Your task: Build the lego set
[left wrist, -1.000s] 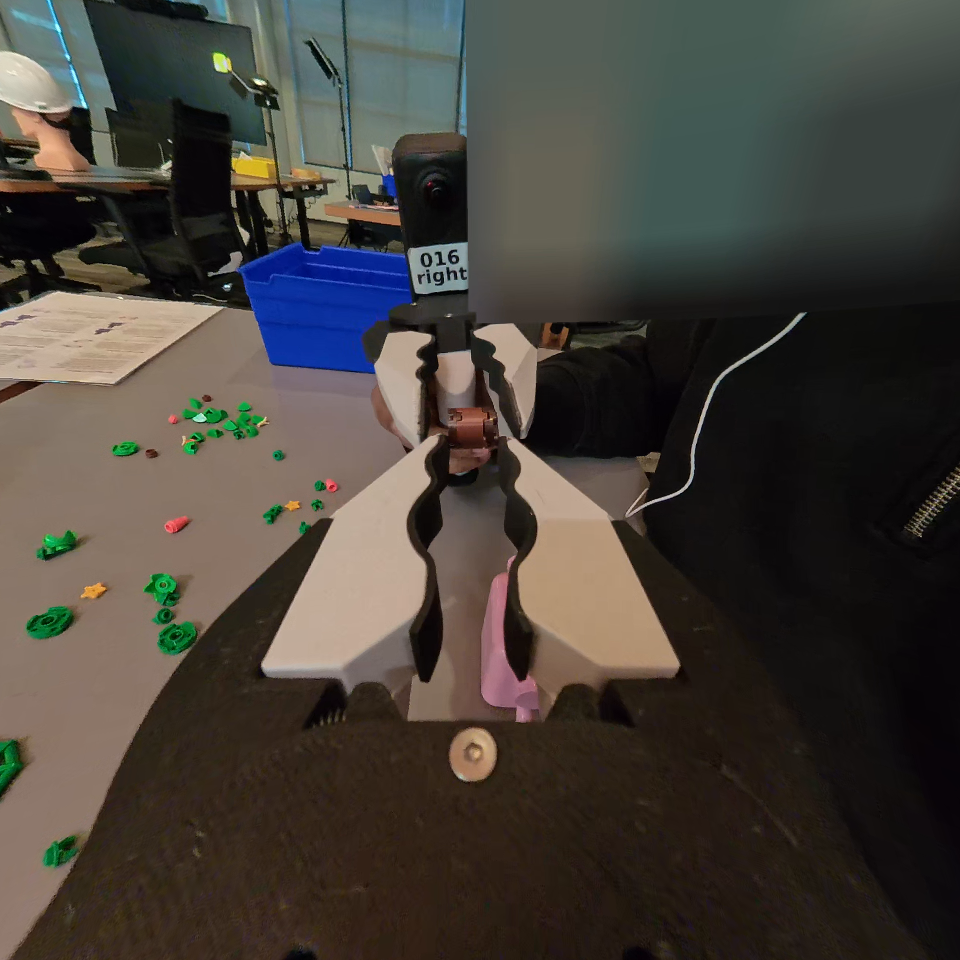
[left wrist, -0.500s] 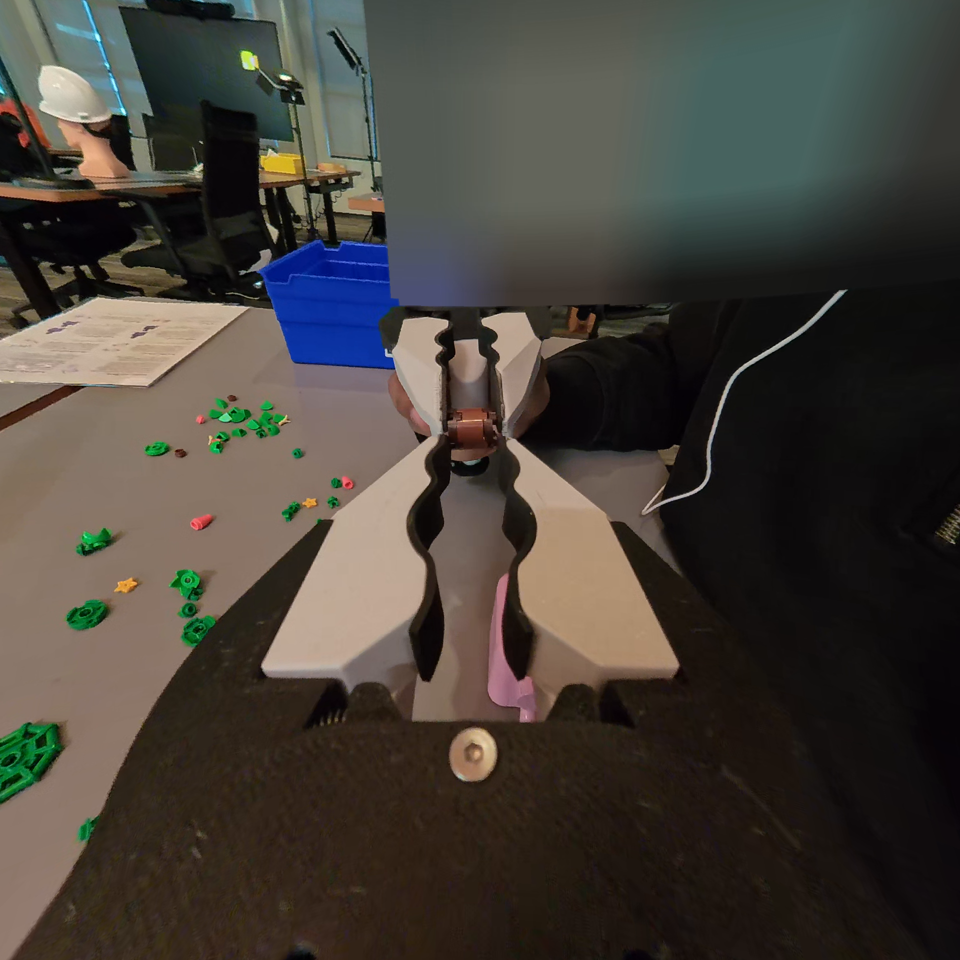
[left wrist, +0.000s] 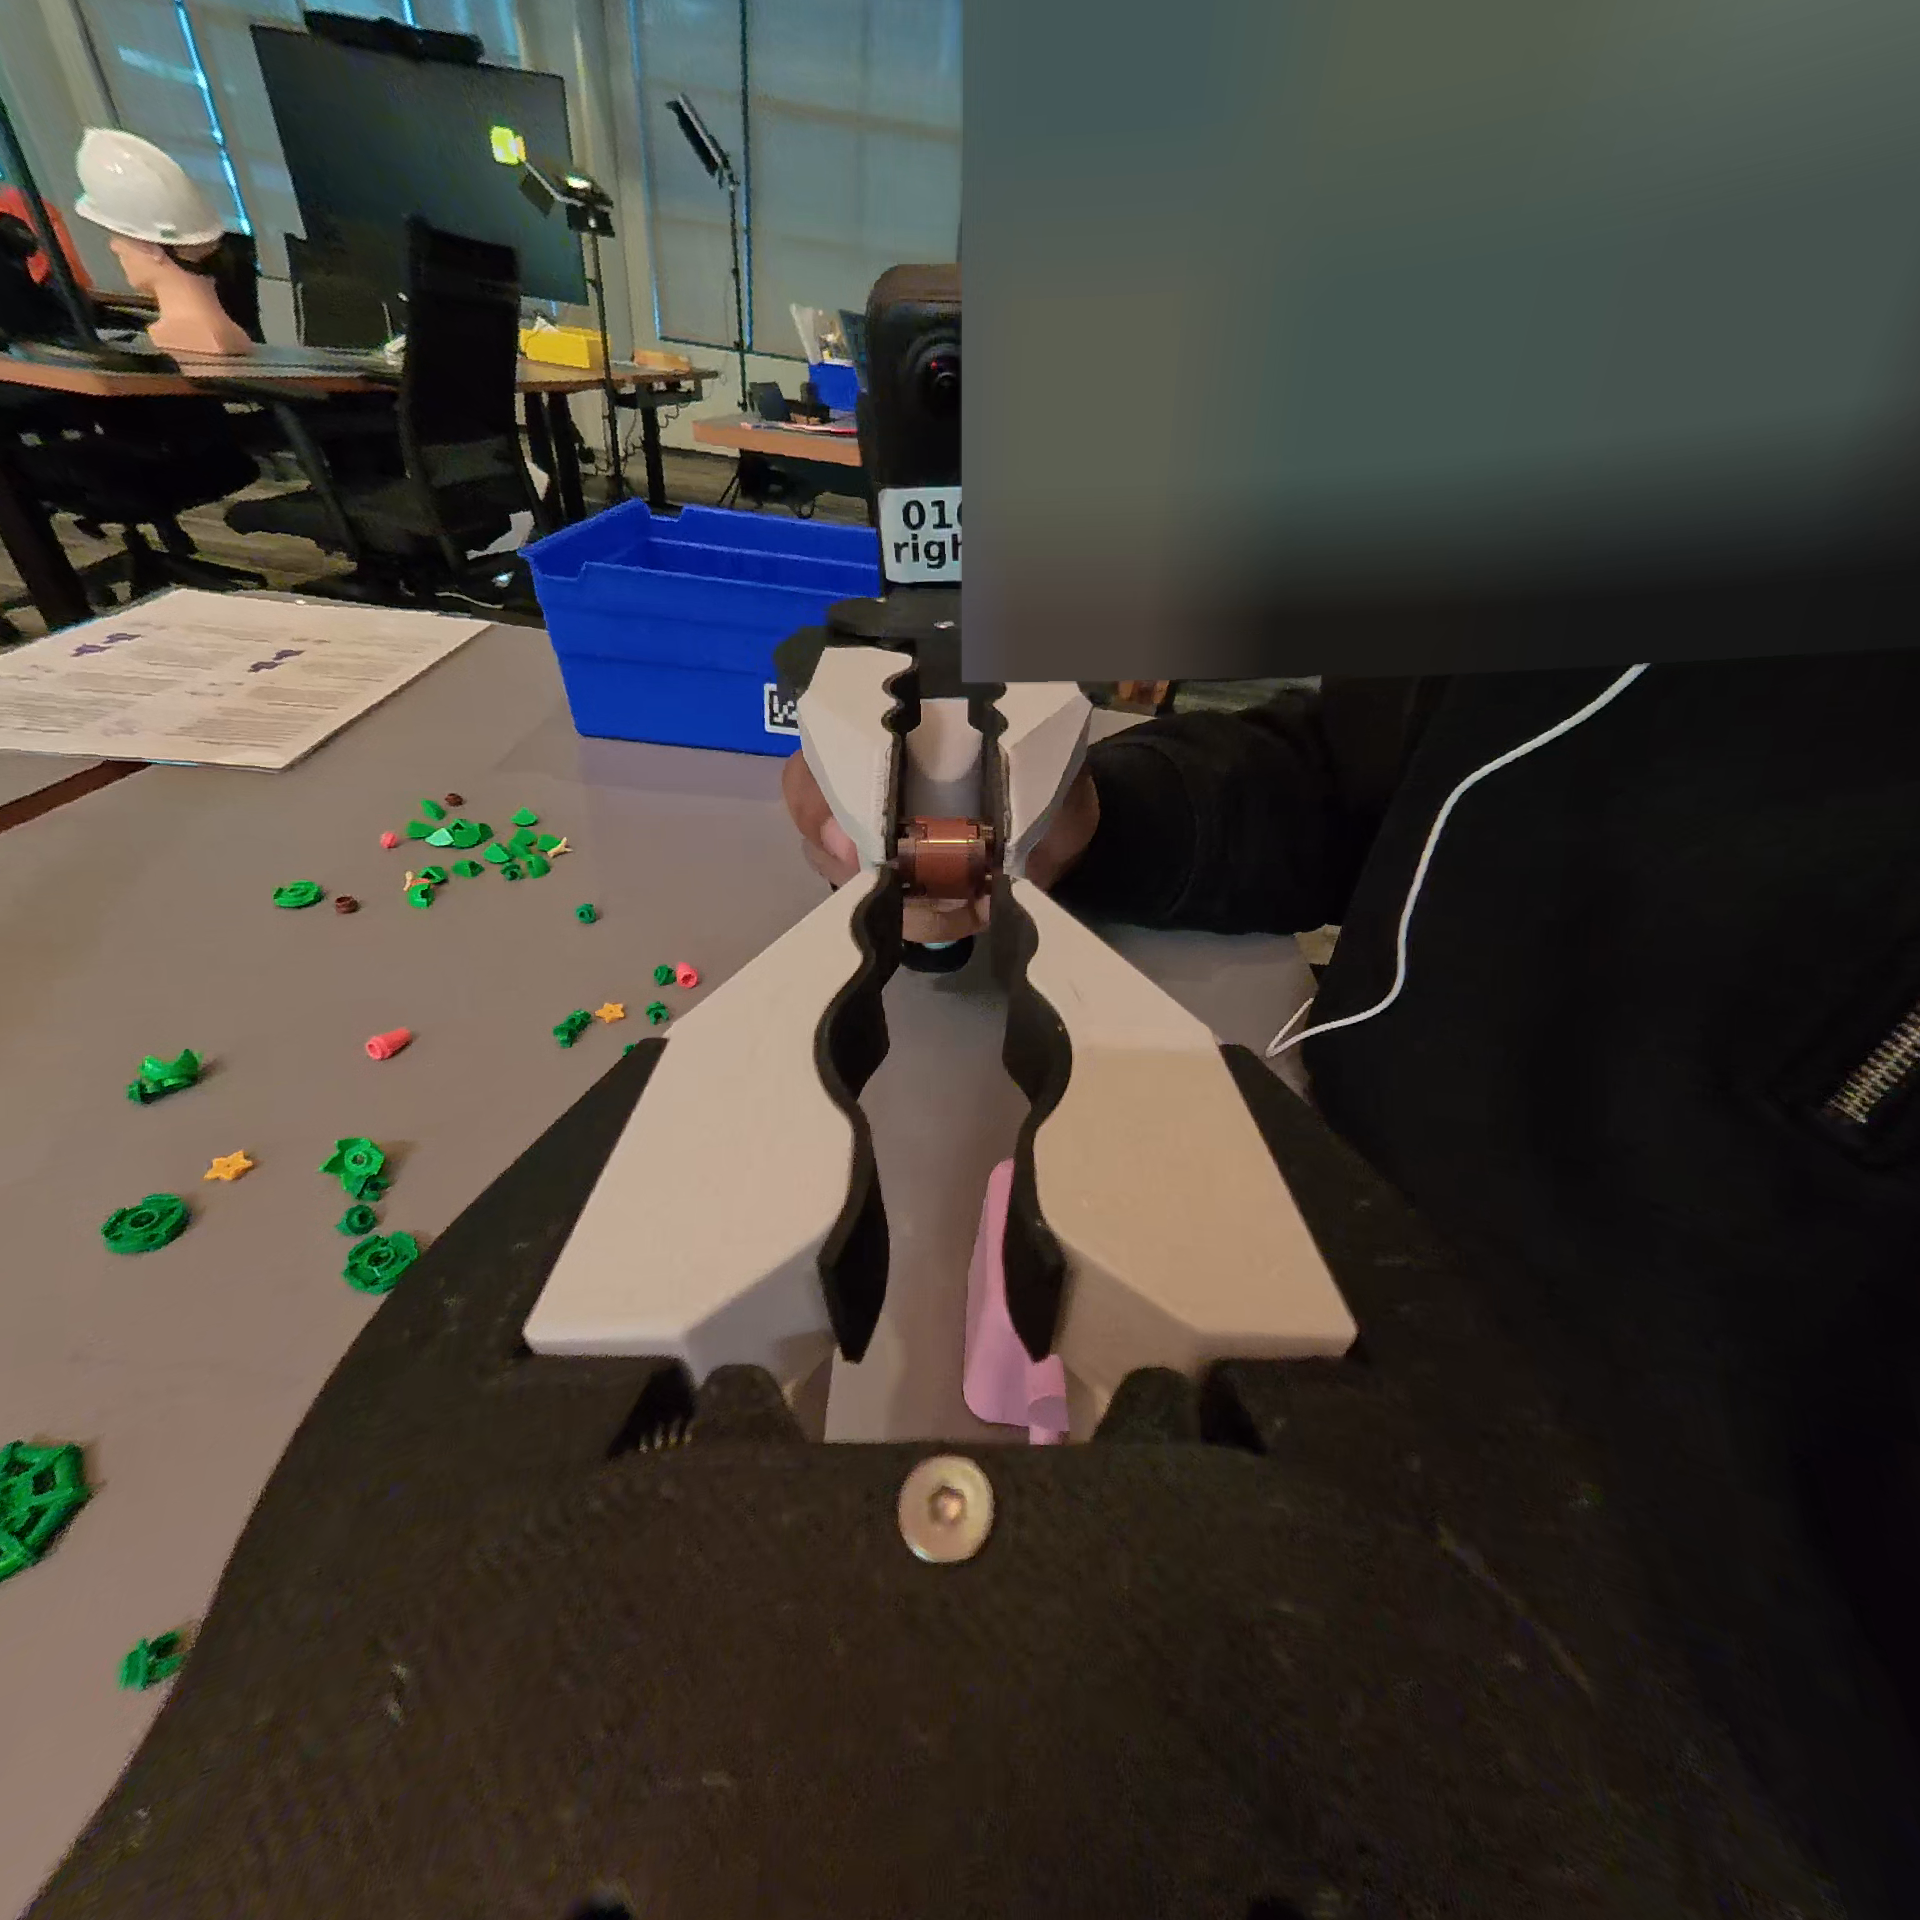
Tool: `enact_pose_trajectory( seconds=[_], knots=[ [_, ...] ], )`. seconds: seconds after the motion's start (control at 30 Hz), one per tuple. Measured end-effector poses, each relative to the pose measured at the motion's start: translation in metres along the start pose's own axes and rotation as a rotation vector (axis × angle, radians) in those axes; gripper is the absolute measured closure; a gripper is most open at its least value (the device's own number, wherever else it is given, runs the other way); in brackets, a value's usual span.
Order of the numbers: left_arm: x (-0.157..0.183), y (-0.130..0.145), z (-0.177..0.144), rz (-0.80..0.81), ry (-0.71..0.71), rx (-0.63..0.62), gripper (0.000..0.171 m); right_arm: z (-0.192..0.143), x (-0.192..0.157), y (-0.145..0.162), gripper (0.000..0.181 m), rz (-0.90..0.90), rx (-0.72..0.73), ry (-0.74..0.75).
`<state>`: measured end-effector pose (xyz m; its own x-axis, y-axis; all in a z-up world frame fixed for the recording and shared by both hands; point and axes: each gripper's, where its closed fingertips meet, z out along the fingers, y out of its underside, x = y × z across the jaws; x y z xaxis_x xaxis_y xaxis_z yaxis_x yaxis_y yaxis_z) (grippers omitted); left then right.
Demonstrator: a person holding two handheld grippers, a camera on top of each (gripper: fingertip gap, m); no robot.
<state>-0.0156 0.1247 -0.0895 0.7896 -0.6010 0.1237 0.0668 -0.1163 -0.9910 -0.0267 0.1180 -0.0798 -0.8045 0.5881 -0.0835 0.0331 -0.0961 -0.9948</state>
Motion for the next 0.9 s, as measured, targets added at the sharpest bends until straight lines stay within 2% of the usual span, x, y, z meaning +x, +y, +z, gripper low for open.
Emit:
enact_pose_trajectory(
  seconds=[0.33,0.47,0.7,0.8,0.9],
  knots=[
    [0.002,0.000,0.000,-0.004,0.023,0.008,0.159,-0.005,-0.003,0.000,0.166,-0.002,-0.011,-0.031],
    [0.003,0.000,0.000,0.004,0.028,0.013,0.159,-0.005,-0.005,-0.001,0.166,-0.019,-0.058,-0.022],
    [0.003,-0.003,-0.001,0.017,0.026,0.027,0.159,-0.004,-0.004,-0.003,0.166,-0.025,-0.030,-0.019],
    [0.001,-0.004,-0.003,0.010,0.021,0.031,0.159,-0.009,-0.003,-0.009,0.153,-0.062,-0.021,-0.003],
    [-0.002,-0.007,-0.006,-0.011,0.025,0.051,0.158,-0.014,-0.001,-0.015,0.152,-0.062,-0.006,0.003]
  ],
)
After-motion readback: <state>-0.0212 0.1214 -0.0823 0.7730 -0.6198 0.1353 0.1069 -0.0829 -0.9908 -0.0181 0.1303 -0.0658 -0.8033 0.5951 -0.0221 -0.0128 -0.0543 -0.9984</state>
